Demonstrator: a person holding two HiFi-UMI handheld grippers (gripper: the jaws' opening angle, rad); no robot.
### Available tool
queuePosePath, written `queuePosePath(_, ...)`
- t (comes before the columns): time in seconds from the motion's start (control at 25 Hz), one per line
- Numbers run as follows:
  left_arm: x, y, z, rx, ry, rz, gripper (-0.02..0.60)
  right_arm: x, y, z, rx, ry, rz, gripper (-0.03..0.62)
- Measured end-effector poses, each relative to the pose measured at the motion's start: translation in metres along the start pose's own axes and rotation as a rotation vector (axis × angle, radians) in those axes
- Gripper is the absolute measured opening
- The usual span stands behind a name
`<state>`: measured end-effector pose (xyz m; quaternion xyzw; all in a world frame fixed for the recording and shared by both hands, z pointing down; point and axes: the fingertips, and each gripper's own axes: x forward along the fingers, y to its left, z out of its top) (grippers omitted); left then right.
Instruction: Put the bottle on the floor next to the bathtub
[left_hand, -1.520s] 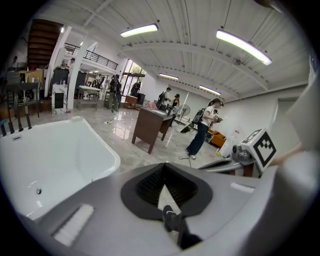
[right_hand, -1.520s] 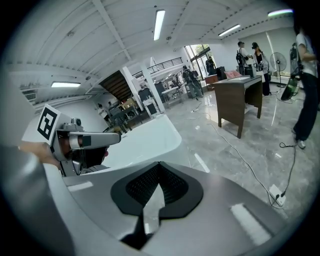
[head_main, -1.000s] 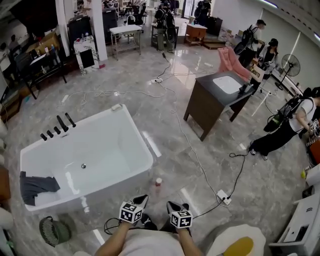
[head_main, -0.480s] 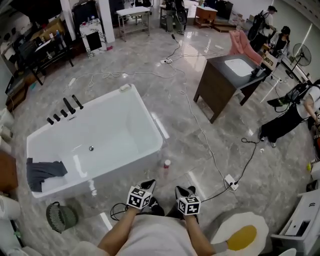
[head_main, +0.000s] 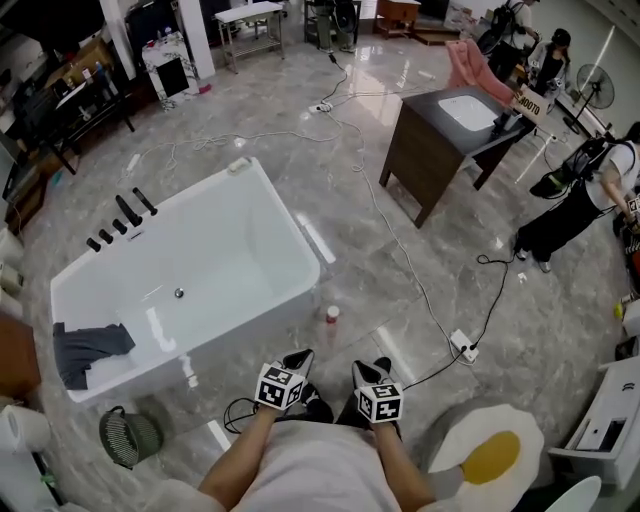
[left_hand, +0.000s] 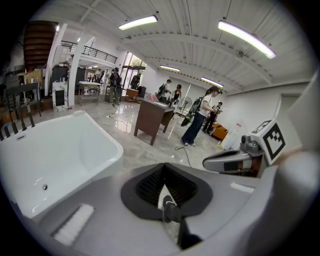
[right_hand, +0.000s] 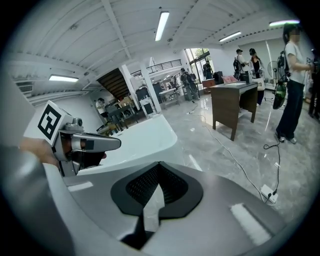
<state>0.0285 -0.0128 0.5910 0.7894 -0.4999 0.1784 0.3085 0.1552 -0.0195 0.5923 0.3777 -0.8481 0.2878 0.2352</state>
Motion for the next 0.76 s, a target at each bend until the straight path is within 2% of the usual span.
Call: queuePosePath(0.76,0.011,0.003,0.016,-0.012,-0.019,-0.026,0.057,0.008,-0.005,0.018,-0.039,0.012,0.005,0.002)
